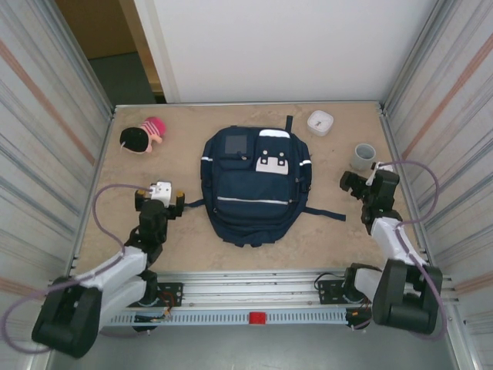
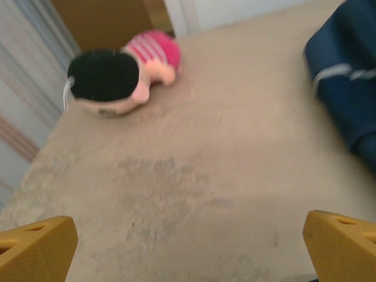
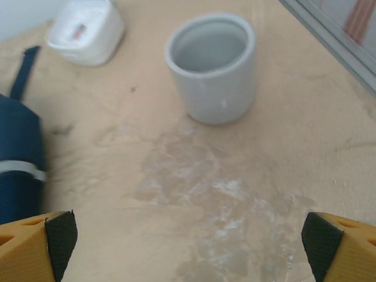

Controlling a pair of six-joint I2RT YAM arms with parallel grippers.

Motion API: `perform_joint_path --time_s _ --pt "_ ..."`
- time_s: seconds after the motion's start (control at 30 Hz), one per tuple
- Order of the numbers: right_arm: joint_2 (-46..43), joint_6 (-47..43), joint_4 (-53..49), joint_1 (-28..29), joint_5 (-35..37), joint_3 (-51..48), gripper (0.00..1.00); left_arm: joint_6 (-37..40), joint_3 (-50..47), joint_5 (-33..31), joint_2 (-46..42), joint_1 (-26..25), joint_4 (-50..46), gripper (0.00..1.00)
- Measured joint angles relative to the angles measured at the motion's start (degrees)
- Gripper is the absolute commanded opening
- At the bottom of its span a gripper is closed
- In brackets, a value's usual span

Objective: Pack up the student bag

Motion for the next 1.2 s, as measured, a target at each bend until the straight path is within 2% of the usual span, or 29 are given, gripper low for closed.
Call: perform_joint_path --time_s 0.13,0.23,0.3,0.4,0.5,0.7,1.2 --pt "10.5 -0.4 10.2 0.5 -0.6 -2.9 0.99 1.2 0.4 2.3 14.3 1.9 13.5 0.99" --pt "14.6 -1.7 16.5 3.1 -0.9 -2.8 0.99 2.0 2.1 3.8 25.8 3.7 25.3 0.99" --pt "17.3 -2.3 22.0 4.0 -1.7 -2.7 0.99 1.6 2.9 4.9 29.7 5.9 28.1 0.99" --pt "23.1 -4.5 29.2 6.0 -1.9 -2.4 0.99 -1.5 4.2 9.8 27.6 11.5 26.1 0.99" --pt "25.2 -5.8 30.6 7.5 -2.8 -2.2 0.99 -4.1 10.3 13.4 29.2 17.1 21.8 0.99" --pt "25.2 -6.8 32.9 7.8 -2.7 -2.0 0.99 -5.9 14.0 16.8 29.4 16.6 17.9 0.99" --pt "25.2 -7.5 33.7 8.0 -2.5 -2.0 0.99 -6.4 14.0 17.2 29.4 16.4 13.9 0.99"
